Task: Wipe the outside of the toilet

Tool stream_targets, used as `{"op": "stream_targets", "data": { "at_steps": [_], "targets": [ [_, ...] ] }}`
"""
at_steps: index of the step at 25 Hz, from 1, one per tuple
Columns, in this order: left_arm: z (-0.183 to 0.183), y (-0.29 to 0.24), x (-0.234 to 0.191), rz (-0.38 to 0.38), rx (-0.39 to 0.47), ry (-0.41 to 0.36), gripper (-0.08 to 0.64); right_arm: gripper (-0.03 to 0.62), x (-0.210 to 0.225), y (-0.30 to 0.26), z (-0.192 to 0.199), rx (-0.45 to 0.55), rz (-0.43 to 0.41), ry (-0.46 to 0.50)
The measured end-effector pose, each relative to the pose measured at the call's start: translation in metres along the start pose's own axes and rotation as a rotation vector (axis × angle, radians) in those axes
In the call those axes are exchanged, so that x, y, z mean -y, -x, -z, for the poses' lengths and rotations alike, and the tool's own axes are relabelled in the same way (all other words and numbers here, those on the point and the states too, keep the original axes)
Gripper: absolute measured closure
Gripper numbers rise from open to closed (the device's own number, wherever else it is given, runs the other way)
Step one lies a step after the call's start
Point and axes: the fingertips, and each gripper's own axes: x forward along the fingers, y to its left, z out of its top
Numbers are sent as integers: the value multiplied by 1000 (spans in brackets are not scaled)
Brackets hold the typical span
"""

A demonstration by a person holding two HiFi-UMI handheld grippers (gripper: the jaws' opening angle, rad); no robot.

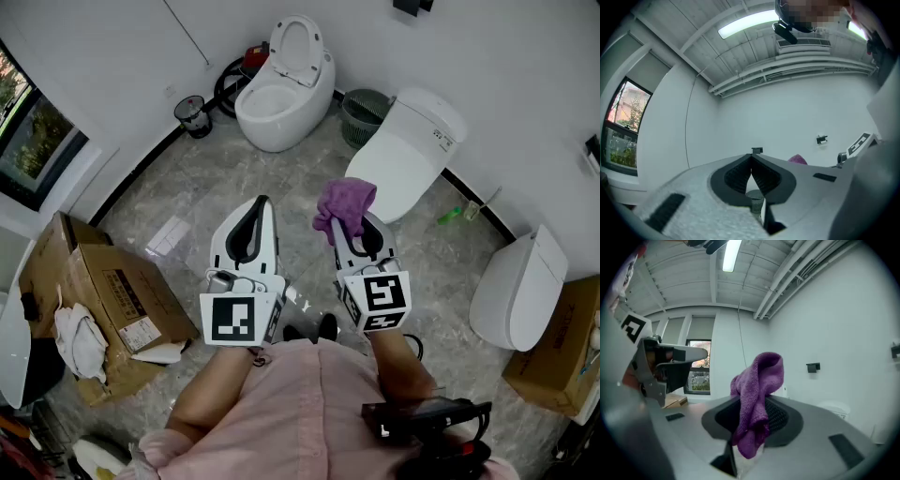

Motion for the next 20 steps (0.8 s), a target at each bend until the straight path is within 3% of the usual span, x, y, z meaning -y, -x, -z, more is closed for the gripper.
{"op": "stream_targets", "data": {
  "at_steps": [7,20],
  "targets": [
    [6,-3,10,11,-21,10,552,472,6,3,2,0,1,-10],
    [28,-28,42,-23,-80,-28,552,465,67,1,23,-21,-3,-41]
  ]
}}
